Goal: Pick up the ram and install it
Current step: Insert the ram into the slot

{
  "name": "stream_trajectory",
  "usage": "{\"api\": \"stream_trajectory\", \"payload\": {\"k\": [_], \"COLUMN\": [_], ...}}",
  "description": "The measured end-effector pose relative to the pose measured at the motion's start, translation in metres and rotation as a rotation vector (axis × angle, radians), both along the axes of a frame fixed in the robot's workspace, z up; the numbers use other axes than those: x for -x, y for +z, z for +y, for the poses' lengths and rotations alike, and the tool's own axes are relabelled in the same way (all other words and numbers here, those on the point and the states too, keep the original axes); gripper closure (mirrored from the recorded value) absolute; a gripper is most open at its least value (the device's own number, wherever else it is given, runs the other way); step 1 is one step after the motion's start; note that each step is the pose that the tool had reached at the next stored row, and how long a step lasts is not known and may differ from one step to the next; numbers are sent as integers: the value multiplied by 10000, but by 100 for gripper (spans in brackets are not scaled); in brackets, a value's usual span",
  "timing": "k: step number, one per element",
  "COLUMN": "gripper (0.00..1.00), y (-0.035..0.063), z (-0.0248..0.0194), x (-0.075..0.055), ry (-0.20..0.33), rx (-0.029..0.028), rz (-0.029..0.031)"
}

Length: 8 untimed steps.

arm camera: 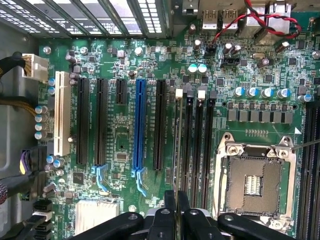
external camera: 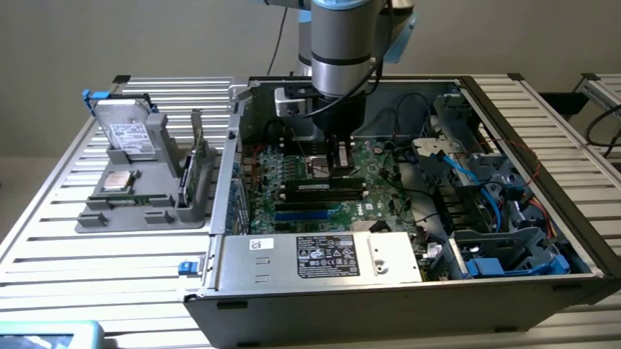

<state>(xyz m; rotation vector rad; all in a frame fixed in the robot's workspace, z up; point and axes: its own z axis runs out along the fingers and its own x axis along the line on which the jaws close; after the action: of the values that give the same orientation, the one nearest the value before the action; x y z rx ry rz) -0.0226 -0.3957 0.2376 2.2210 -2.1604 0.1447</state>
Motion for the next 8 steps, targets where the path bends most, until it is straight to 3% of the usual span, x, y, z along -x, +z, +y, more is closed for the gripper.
{"api": "stream_trajectory", "payload": {"k": [4,8], "gripper": [86,86], "y": [-17,-33], "z": [1,1], "x": [1,6], "ry": [2,0], "rx": [0,2], "rz": [-62,-76]}}
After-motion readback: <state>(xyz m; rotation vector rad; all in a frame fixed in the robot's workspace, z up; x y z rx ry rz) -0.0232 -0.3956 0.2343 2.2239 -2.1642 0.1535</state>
